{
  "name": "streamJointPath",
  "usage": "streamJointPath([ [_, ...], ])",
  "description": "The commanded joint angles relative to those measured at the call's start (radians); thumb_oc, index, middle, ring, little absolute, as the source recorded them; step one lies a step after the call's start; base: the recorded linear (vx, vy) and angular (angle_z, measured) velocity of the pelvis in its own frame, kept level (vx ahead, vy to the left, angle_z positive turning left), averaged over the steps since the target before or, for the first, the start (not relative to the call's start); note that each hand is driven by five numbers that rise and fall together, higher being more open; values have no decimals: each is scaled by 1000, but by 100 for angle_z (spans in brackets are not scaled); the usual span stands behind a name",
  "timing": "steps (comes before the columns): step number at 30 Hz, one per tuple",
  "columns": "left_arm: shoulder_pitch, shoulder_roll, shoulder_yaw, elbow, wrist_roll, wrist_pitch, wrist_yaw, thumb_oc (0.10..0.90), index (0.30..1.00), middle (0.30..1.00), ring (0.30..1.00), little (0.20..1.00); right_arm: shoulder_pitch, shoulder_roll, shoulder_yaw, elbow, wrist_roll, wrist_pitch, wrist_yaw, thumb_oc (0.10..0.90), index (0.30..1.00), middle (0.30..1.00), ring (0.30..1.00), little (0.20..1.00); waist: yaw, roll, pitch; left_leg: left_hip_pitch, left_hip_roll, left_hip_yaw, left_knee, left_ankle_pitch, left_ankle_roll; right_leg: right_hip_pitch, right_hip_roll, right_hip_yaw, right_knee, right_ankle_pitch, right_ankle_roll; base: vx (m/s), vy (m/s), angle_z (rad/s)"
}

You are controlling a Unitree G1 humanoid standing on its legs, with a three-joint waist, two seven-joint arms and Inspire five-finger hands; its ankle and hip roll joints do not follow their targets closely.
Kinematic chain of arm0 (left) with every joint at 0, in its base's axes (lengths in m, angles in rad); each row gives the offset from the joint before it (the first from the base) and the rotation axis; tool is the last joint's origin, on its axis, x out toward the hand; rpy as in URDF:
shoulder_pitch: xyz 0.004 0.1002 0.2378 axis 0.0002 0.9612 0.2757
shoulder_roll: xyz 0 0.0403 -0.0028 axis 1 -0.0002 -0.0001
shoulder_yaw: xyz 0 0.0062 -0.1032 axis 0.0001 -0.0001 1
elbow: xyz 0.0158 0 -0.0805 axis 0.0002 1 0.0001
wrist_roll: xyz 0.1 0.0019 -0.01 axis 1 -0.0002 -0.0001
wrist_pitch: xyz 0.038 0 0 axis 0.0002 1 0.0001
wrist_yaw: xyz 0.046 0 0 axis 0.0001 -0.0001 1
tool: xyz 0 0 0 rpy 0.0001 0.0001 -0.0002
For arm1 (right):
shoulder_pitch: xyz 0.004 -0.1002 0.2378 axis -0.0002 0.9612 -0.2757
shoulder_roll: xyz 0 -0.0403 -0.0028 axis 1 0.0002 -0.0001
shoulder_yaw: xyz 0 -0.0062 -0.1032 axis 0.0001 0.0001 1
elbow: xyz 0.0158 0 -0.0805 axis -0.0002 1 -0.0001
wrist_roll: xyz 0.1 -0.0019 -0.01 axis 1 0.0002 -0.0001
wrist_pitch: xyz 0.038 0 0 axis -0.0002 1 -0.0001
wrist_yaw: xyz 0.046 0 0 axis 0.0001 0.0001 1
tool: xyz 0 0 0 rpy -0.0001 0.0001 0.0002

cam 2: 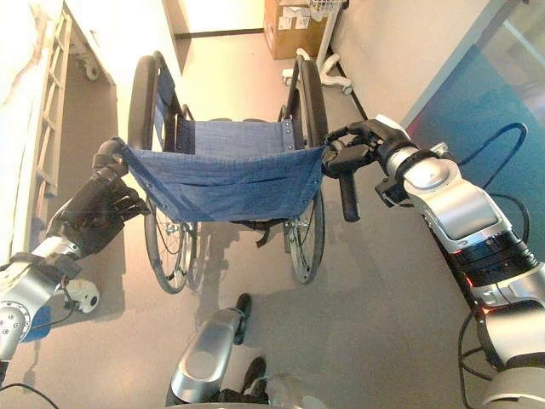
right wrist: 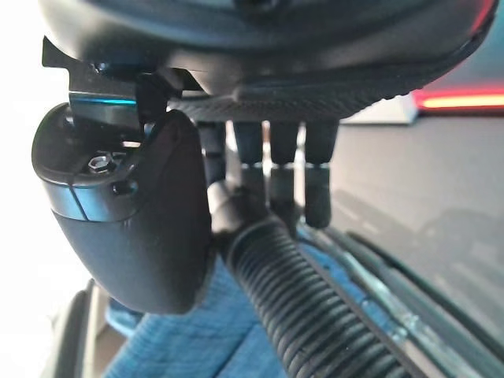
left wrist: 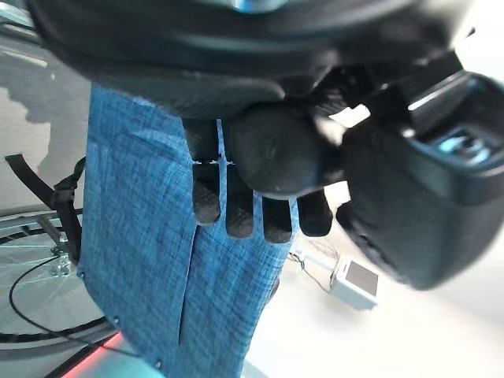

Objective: Push the wheelchair next to the bed

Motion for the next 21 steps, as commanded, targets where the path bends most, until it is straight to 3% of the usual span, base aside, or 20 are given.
streamJointPath([
  [1, -178, 115, 99, -62, -72, -149, -33, 400, 300, 300, 300, 300, -118, 41, 9, -48, -52, -247, -22, 400, 300, 300, 300, 300, -59, -49, -218, 72, -117, -13, -128, -44, 32, -53, 33, -142, 275, 526, 271, 384, -130, 6],
  [3, -186, 128, 96, -55, -78, -146, -34, 400, 300, 300, 300, 300, -127, 45, 14, -44, -49, -249, -29, 400, 300, 300, 300, 300, -61, -47, -217, 72, -117, -36, -113, -48, 25, -76, 17, -118, 265, 521, 270, 292, -130, 20],
  [5, -198, 172, 94, -45, -111, -145, -37, 400, 300, 300, 300, 300, -147, 24, 12, -46, -49, -248, -21, 400, 300, 300, 300, 300, -67, -21, -219, 68, -98, -108, -64, -52, -4, -98, -123, -129, 136, 392, 213, 290, -212, 26],
  [6, -204, 178, 93, -42, -117, -148, -35, 400, 300, 300, 300, 300, -153, 19, 15, -47, -50, -247, -20, 400, 300, 300, 300, 300, -71, -12, -221, 65, -90, -122, -56, -51, -11, -106, -134, -132, 104, 380, 202, 252, -276, 18],
  [7, -213, 191, 89, -41, -134, -157, -29, 400, 300, 300, 300, 300, -155, 4, 8, -55, -56, -247, -18, 400, 300, 300, 300, 300, -82, 7, -209, 87, -75, -167, -39, -71, -29, -142, -183, -114, 17, 361, 184, 220, -302, 32],
  [8, -215, 193, 82, -45, -139, -172, -24, 400, 300, 300, 300, 300, -149, -6, -1, -62, -60, -250, -21, 400, 300, 300, 300, 300, -91, 20, -199, 111, -57, -200, -30, -91, -45, -176, -230, -100, -43, 375, 181, 214, -300, 44],
  [9, -216, 193, 80, -47, -140, -174, -22, 400, 300, 300, 300, 300, -146, -8, -4, -64, -60, -251, -22, 400, 300, 300, 300, 300, -94, 24, -195, 119, -53, -209, -26, -100, -49, -180, -240, -99, -57, 379, 181, 250, -476, 52],
  [10, -226, 196, 71, -55, -142, -184, -10, 400, 300, 300, 300, 300, -148, -9, -14, -75, -59, -246, -32, 400, 300, 300, 300, 300, -102, 14, -178, 144, -27, -251, -18, -138, -72, -225, -323, -64, -144, 465, 205, 212, -390, 44],
  [11, -231, 198, 68, -55, -141, -184, -6, 400, 300, 300, 300, 300, -148, -8, -18, -78, -58, -243, -32, 400, 300, 300, 300, 300, -104, 14, -176, 148, -21, -258, -14, -150, -76, -220, -326, -63, -162, 476, 212, 333, -621, 50],
  [12, -246, 203, 56, -57, -137, -183, 9, 400, 300, 300, 300, 300, -161, -5, -21, -92, -44, -222, -40, 400, 300, 300, 300, 300, -107, -1, -166, 167, 10, -286, -7, -185, -92, -237, -370, -42, -233, 545, 235, 286, -466, 48],
  [13, -253, 204, 53, -58, -131, -180, 16, 400, 300, 300, 300, 300, -172, -2, -21, -101, -36, -209, -40, 400, 300, 300, 300, 300, -109, -10, -162, 178, 32, -298, -7, -195, -100, -249, -382, -31, -237, 564, 245, 393, -626, 80],
  [16, -217, 180, 67, -88, -116, -162, 11, 400, 300, 300, 300, 300, -212, -35, -2, -139, 34, -151, -42, 400, 300, 300, 300, 300, -103, -45, -180, 182, 128, -332, 11, -184, -133, -224, -323, -42, -231, 472, 266, 379, -495, 71],
  [18, -180, 157, 81, -112, -98, -165, 13, 400, 300, 300, 300, 300, -220, -41, 15, -140, 44, -156, -38, 400, 300, 300, 300, 300, -99, -55, -188, 178, 159, -342, 16, -144, -148, -216, -291, -57, -222, 441, 248, 272, -353, 50],
  [20, -115, 136, 107, -154, -85, -173, 20, 400, 300, 300, 300, 300, -227, -47, 42, -139, 58, -172, -47, 400, 300, 300, 300, 300, -91, -66, -193, 166, 197, -334, 25, -64, -165, -197, -249, -86, -229, 417, 211, 215, -348, 44],
  [21, -73, 115, 123, -178, -81, -185, 17, 400, 300, 300, 300, 300, -221, -42, 52, -149, 45, -173, -59, 400, 300, 300, 300, 300, -87, -66, -193, 150, 215, -293, 42, -14, -168, -182, -224, -122, -239, 403, 184, 210, -393, 12],
])
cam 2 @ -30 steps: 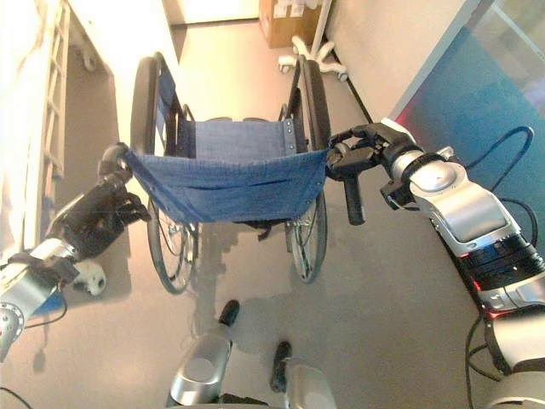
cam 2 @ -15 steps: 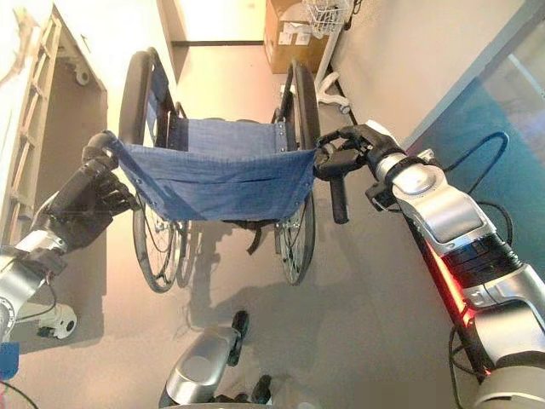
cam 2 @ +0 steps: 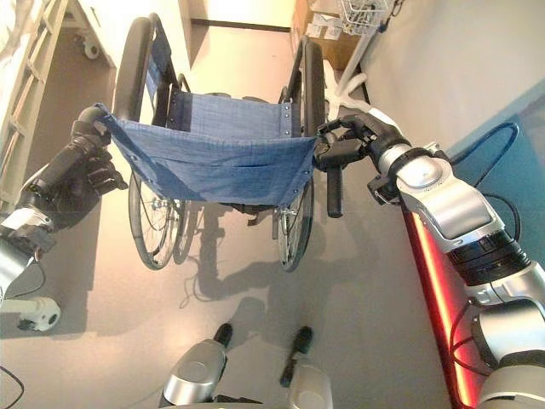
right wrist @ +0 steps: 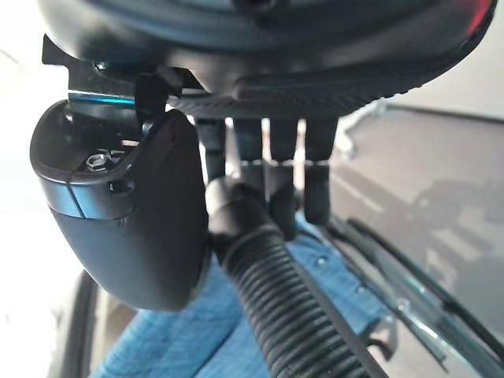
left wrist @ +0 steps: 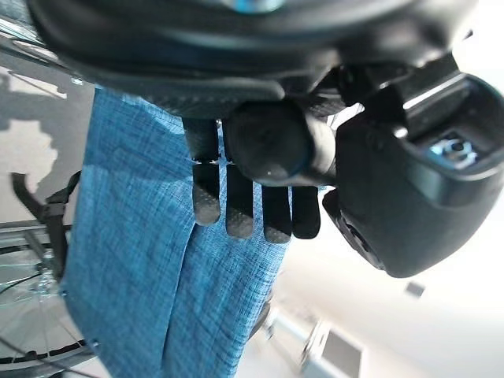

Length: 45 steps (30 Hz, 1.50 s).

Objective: Push the wheelchair next to the bed

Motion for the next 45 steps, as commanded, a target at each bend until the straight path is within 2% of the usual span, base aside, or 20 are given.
streamJointPath([
  [1, 43, 31, 71, -236, -51, -211, -53, 400, 300, 300, 300, 300, -165, -51, 50, -128, -32, -161, -17, 400, 300, 300, 300, 300, 19, -13, -218, -123, 231, 71, 141, 189, -109, 35, 0, -32, 49, -77, 52, 157, -308, 2],
  [2, 46, 30, 71, -237, -53, -212, -55, 400, 300, 300, 300, 300, -162, -50, 49, -130, -35, -160, -17, 400, 300, 300, 300, 300, 17, -12, -220, -125, 236, 82, 141, 192, -110, 36, 2, -40, 49, -79, 49, 109, -207, 40],
  [4, 39, 0, 56, -246, -75, -215, -65, 400, 300, 300, 300, 300, -133, -21, 29, -132, -96, -137, -25, 400, 300, 300, 300, 300, 2, 9, -226, -135, 300, 238, 122, 236, -128, 57, 10, -150, 63, -110, 13, 138, -213, 90],
  [6, 23, -18, 39, -244, -85, -209, -62, 400, 300, 300, 300, 300, -123, -10, 23, -131, -123, -130, -22, 400, 300, 300, 300, 300, -2, 24, -229, -131, 330, 296, 121, 240, -154, 85, 16, -206, 69, -137, 5, 140, -181, 117],
  [8, 15, -50, 22, -242, -78, -189, -70, 400, 300, 300, 300, 300, -121, 4, 30, -119, -155, -125, -21, 400, 300, 300, 300, 300, 0, 37, -230, -124, 331, 332, 119, 243, -163, 108, 20, -255, 75, -155, -6, 83, -110, 51],
  [12, 66, -88, 25, -280, -54, -167, -114, 400, 300, 300, 300, 300, -136, 3, 47, -103, -170, -117, -21, 400, 300, 300, 300, 300, 14, 47, -244, -112, 299, 324, 99, 264, -166, 131, 35, -276, 53, -157, -18, 82, -61, 33],
  [14, 95, -105, 31, -315, -43, -154, -136, 400, 300, 300, 300, 300, -134, 13, 51, -90, -179, -118, -26, 400, 300, 300, 300, 300, 26, 52, -249, -117, 295, 303, 98, 296, -178, 145, 50, -276, 35, -159, -28, 54, -46, 21],
  [16, 115, -116, 35, -339, -32, -151, -155, 400, 300, 300, 300, 300, -129, 22, 52, -88, -202, -120, -22, 400, 300, 300, 300, 300, 34, 53, -250, -133, 287, 293, 96, 339, -169, 147, 55, -286, 18, -141, -39, 20, -17, 18],
  [21, 124, -117, 37, -371, -23, -155, -143, 400, 300, 300, 300, 300, -143, 31, 74, -101, -195, -117, -31, 400, 300, 300, 300, 300, 42, 57, -259, -134, 278, 257, 104, 357, -172, 151, 62, -279, 12, -143, -44, 75, -33, 9],
  [24, 125, -124, 35, -369, -5, -171, -129, 400, 300, 300, 300, 300, -154, 47, 86, -103, -194, -118, -32, 400, 300, 300, 300, 300, 44, 59, -260, -133, 272, 236, 127, 362, -171, 151, 67, -268, 11, -144, -50, 58, -39, 15],
  [28, 131, -134, 50, -355, -5, -193, -81, 400, 300, 300, 300, 300, -158, 82, 98, -109, -169, -147, -47, 400, 300, 300, 300, 300, 53, 59, -251, -170, 247, 193, 263, 365, -162, 146, 75, -244, 23, -150, -67, 84, -72, -9],
  [29, 133, -142, 54, -347, 1, -194, -73, 400, 300, 300, 300, 300, -151, 98, 89, -115, -173, -149, -52, 400, 300, 300, 300, 300, 62, 58, -243, -192, 212, 174, 308, 345, -151, 151, 75, -241, 23, -145, -66, 142, -63, -14],
  [31, 138, -138, 64, -343, 1, -194, -70, 400, 300, 300, 300, 300, -154, 121, 79, -117, -190, -138, -52, 400, 300, 300, 300, 300, 86, 65, -238, -191, 148, 170, 260, 300, -127, 162, 80, -247, 22, -141, -52, 201, -53, -5],
  [33, 120, -126, 55, -319, 2, -198, -77, 400, 300, 300, 300, 300, -171, 148, 79, -108, -206, -109, -65, 400, 300, 300, 300, 300, 107, 80, -233, -201, 106, 251, 130, 310, -123, 198, 105, -280, 19, -153, -47, 313, -34, -21],
  [34, 100, -124, 38, -298, 8, -206, -86, 400, 300, 300, 300, 300, -176, 166, 78, -87, -222, -98, -70, 400, 300, 300, 300, 300, 112, 97, -238, -232, 91, 320, 45, 320, -132, 236, 136, -292, 22, -188, -54, 336, -8, 1],
  [37, 72, -113, 13, -278, 57, -235, -89, 400, 300, 300, 300, 300, -172, 171, 69, -65, -228, -85, -68, 400, 300, 300, 300, 300, 109, 112, -244, -239, 78, 427, -62, 357, -118, 281, 165, -311, 45, -236, -70, 317, 24, 8],
  [39, 43, -97, 9, -270, 45, -228, -74, 400, 300, 300, 300, 300, -169, 167, 64, -55, -225, -79, -60, 400, 300, 300, 300, 300, 113, 107, -252, -249, 54, 449, -76, 345, -93, 300, 178, -307, 70, -268, -81, 387, 54, 4],
  [41, 26, -67, 33, -260, 38, -215, -61, 400, 300, 300, 300, 300, -170, 169, 62, -40, -213, -83, -50, 400, 300, 300, 300, 300, 120, 98, -266, -248, 32, 457, -84, 290, -57, 306, 181, -296, 109, -304, -83, 417, 96, 15],
  [43, 8, -39, 55, -245, 8, -190, -45, 400, 300, 300, 300, 300, -176, 171, 54, -19, -189, -88, -35, 400, 300, 300, 300, 300, 128, 72, -288, -225, -1, 450, -91, 196, 1, 312, 170, -290, 162, -334, -68, 475, 143, 43],
  [45, -15, -23, 62, -224, -4, -167, -35, 400, 300, 300, 300, 300, -169, 159, 47, -13, -193, -93, -17, 400, 300, 300, 300, 300, 125, 49, -299, -202, -21, 449, -91, 162, 37, 298, 147, -291, 277, -312, -30, 426, 157, 27],
])
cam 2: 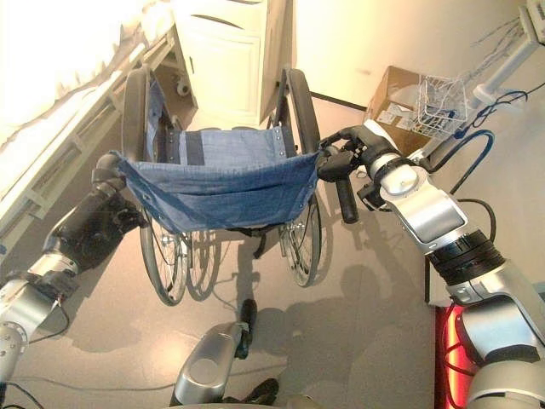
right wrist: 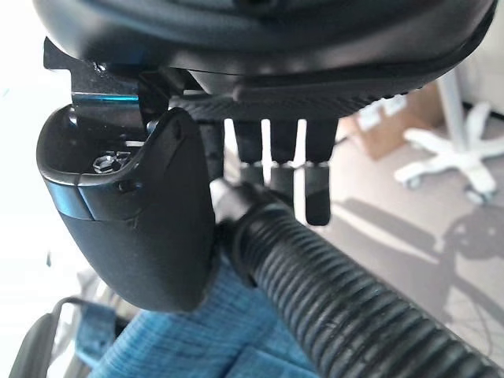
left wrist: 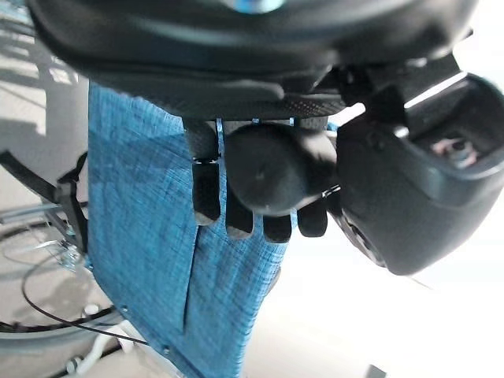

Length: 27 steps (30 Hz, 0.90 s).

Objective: Push the wheelchair next to the bed

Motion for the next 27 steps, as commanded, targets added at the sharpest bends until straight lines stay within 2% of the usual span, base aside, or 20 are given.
streamJointPath([
  [1, -174, 147, 73, -86, -93, -182, -9, 400, 300, 300, 300, 300, -148, 101, 4, -57, -19, -173, 36, 400, 300, 300, 300, 300, 76, -81, -257, 58, -73, -43, -115, -27, 5, 10, 4, 67, 228, 101, 60, 326, 171, 27],
  [4, -195, 160, 64, -55, -100, -179, -19, 400, 300, 300, 300, 300, -135, 72, -9, -52, 1, -205, 33, 400, 300, 300, 300, 300, 63, -112, -249, 86, -124, -73, -133, -46, 39, -37, -36, 113, 411, 285, 199, 277, 146, 42],
  [5, -212, 161, 49, -39, -103, -185, -17, 400, 300, 300, 300, 300, -134, 63, -14, -52, 9, -216, 33, 400, 300, 300, 300, 300, 52, -114, -244, 84, -119, -74, -132, -26, 46, -75, -34, 147, 452, 371, 214, 178, 50, 47],
  [6, -224, 159, 39, -33, -100, -188, -17, 400, 300, 300, 300, 300, -128, 57, -22, -53, 8, -226, 37, 400, 300, 300, 300, 300, 40, -116, -237, 83, -119, -88, -125, -27, 44, -99, -32, 182, 449, 385, 218, 142, -11, 38],
  [7, -229, 158, 33, -32, -99, -189, -19, 400, 300, 300, 300, 300, -123, 52, -28, -58, 5, -226, 39, 400, 300, 300, 300, 300, 34, -117, -234, 78, -120, -98, -115, -29, 42, -104, -32, 197, 428, 369, 211, 176, -33, 33],
  [8, -237, 162, 26, -32, -103, -187, -20, 400, 300, 300, 300, 300, -115, 39, -37, -67, 3, -224, 43, 400, 300, 300, 300, 300, 21, -115, -228, 71, -120, -115, -99, -28, 35, -107, -34, 224, 372, 329, 189, 192, -77, 34],
  [10, -261, 184, 7, -39, -133, -191, -14, 400, 300, 300, 300, 300, -85, -10, -64, -92, 7, -231, 50, 400, 300, 300, 300, 300, -12, -99, -212, 44, -108, -168, -52, -16, -6, -102, -26, 275, 185, 210, 112, 201, -125, 46],
  [11, -266, 186, -1, -40, -138, -201, -15, 400, 300, 300, 300, 300, -74, -30, -74, -93, 6, -244, 57, 400, 300, 300, 300, 300, -26, -91, -205, 41, -103, -192, -34, -17, -20, -108, -28, 299, 107, 187, 92, 162, -111, 68],
  [12, -280, 189, -17, -38, -136, -218, -11, 400, 300, 300, 300, 300, -58, -57, -87, -96, 4, -263, 64, 400, 300, 300, 300, 300, -48, -79, -195, 36, -97, -221, -13, -20, -36, -121, -33, 327, 27, 198, 77, 202, -96, 75],
  [14, -301, 190, -47, -44, -138, -245, -9, 400, 300, 300, 300, 300, -31, -101, -108, -108, 12, -285, 57, 400, 300, 300, 300, 300, -88, -66, -177, 66, -94, -269, 2, -47, -46, -184, -82, 372, -78, 286, 97, 253, -150, 100],
  [15, -323, 193, -59, -43, -129, -257, -12, 400, 300, 300, 300, 300, -37, -99, -112, -113, 19, -280, 35, 400, 300, 300, 300, 300, -107, -65, -161, 115, -81, -300, -7, -78, -53, -267, -142, 382, -110, 385, 137, 205, -235, 95],
  [17, -362, 195, -73, -37, -111, -267, -8, 400, 300, 300, 300, 300, -55, -74, -121, -125, 14, -259, 15, 400, 300, 300, 300, 300, -124, -67, -137, 163, -58, -319, -19, -118, -57, -342, -175, 379, -111, 448, 163, 197, -315, 81],
  [18, -397, 189, -90, -33, -89, -269, -8, 400, 300, 300, 300, 300, -75, -44, -131, -139, -5, -221, 6, 400, 300, 300, 300, 300, -139, -73, -121, 198, -39, -325, -16, -157, -54, -385, -171, 383, -87, 456, 173, 219, -280, 74],
  [20, -420, 172, -116, -29, -72, -273, -9, 400, 300, 300, 300, 300, -99, -42, -120, -142, 1, -191, 4, 400, 300, 300, 300, 300, -150, -85, -126, 202, -35, -335, 27, -182, -49, -375, -148, 400, -79, 428, 166, 350, -200, 80],
  [21, -416, 150, -132, -44, -84, -271, 2, 400, 300, 300, 300, 300, -122, -70, -105, -127, 25, -181, 23, 400, 300, 300, 300, 300, -158, -91, -149, 191, -26, -356, 97, -151, -67, -349, -121, 412, -78, 404, 142, 425, -141, 135],
  [22, -405, 145, -130, -54, -85, -272, 6, 400, 300, 300, 300, 300, -124, -83, -100, -123, 31, -184, 32, 400, 300, 300, 300, 300, -162, -91, -156, 182, -19, -363, 135, -128, -79, -340, -114, 408, -80, 395, 130, 401, -103, 150],
  [24, -355, 119, -117, -98, -72, -273, 21, 400, 300, 300, 300, 300, -119, -123, -96, -118, 39, -204, 63, 400, 300, 300, 300, 300, -160, -96, -162, 112, -11, -374, 310, -41, -115, -301, -105, 394, -97, 373, 89, 263, -42, 99],
  [26, -329, 101, -106, -118, -63, -273, 22, 400, 300, 300, 300, 300, -112, -133, -100, -126, 44, -204, 62, 400, 300, 300, 300, 300, -163, -91, -162, 92, 19, -349, 291, -33, -127, -279, -100, 376, -107, 364, 81, 132, 28, 40],
  [27, -313, 99, -96, -124, -66, -283, 21, 400, 300, 300, 300, 300, -102, -132, -113, -133, 27, -206, 72, 400, 300, 300, 300, 300, -169, -82, -167, 113, 55, -313, 200, -34, -131, -265, -97, 356, -116, 357, 82, 67, 56, 26],
])
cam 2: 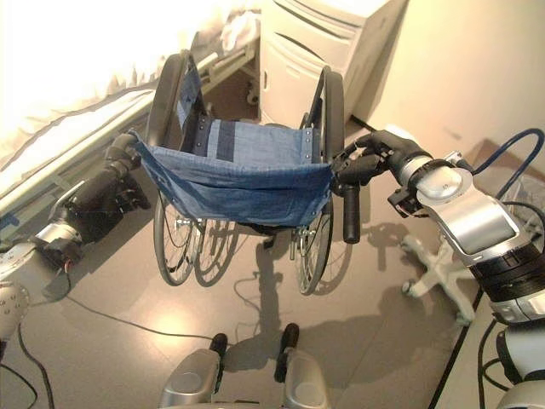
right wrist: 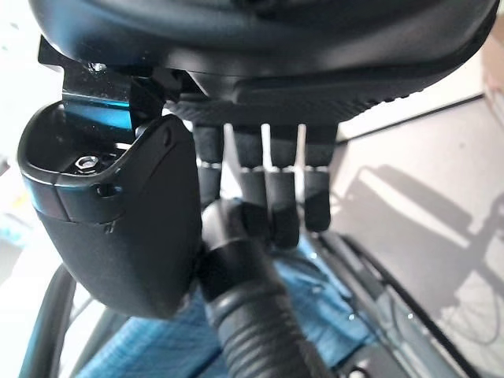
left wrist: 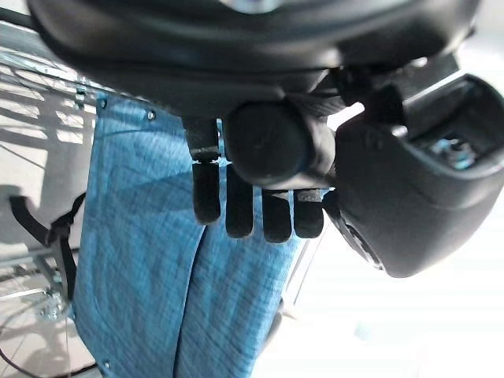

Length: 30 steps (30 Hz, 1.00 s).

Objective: Push the wheelchair next to the bed

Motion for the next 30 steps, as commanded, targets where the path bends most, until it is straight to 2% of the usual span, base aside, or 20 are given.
streamJointPath([
  [1, -128, 30, 43, -221, -62, -261, -52, 400, 300, 300, 300, 300, -196, 26, -12, -56, -48, -192, -36, 400, 300, 300, 300, 300, 21, -26, -192, 22, 38, 116, -6, 114, -1, 110, -6, -42, -115, 53, 54, 85, 85, 29],
  [3, -108, 30, 63, -236, -89, -277, -50, 400, 300, 300, 300, 300, -176, 38, -15, -75, -80, -183, -33, 400, 300, 300, 300, 300, 25, -8, -202, 69, 50, 139, -157, 134, -1, 127, -8, -57, -124, 51, 61, 118, 125, 33],
  [8, -121, 24, 73, -230, -97, -250, -54, 400, 300, 300, 300, 300, -188, 23, 13, -84, -72, -165, -48, 400, 300, 300, 300, 300, 8, 3, -236, 168, 51, 176, -316, 106, 0, 130, -21, -76, -141, 58, 77, 78, 108, 1],
  [16, -116, 48, 89, -203, -110, -210, -66, 400, 300, 300, 300, 300, -146, 28, -3, -102, -68, -151, -72, 400, 300, 300, 300, 300, 5, 7, -240, 225, 36, 173, -375, 83, 16, 124, -49, -59, -149, 81, 112, 56, 46, 3],
  [26, -132, 69, 78, -176, -99, -197, -50, 400, 300, 300, 300, 300, -101, 24, -31, -105, -31, -147, -101, 400, 300, 300, 300, 300, 0, -2, -231, 245, 26, 174, -391, 69, 35, 118, -64, -48, -141, 89, 132, 0, 0, 0],
  [27, -133, 68, 77, -174, -94, -197, -48, 400, 300, 300, 300, 300, -99, 27, -33, -103, -32, -145, -104, 435, 352, 352, 352, 352, 0, -2, -231, 246, 27, 174, -392, 68, 35, 118, -64, -49, -142, 89, 132, 0, 0, 0],
  [28, -135, 71, 78, -173, -85, -191, -45, 400, 300, 300, 300, 300, -94, 29, -38, -101, -36, -139, -106, 682, 724, 724, 724, 724, 0, -3, -231, 247, 26, 174, -396, 68, 36, 121, -63, -49, -144, 89, 133, 0, 0, 0],
  [29, -137, 75, 79, -172, -79, -183, -42, 632, 648, 648, 648, 648, -87, 30, -44, -99, -37, -134, -117, 800, 900, 900, 900, 900, 0, -3, -231, 250, 25, 173, -401, 69, 37, 123, -62, -49, -147, 90, 134, 0, 0, 0],
  [30, -138, 75, 78, -173, -77, -183, -40, 748, 822, 822, 822, 822, -86, 30, -44, -99, -37, -133, -119, 800, 900, 900, 900, 900, 0, -3, -231, 251, 25, 173, -402, 69, 38, 124, -62, -49, -148, 90, 134, 0, 0, 0],
])
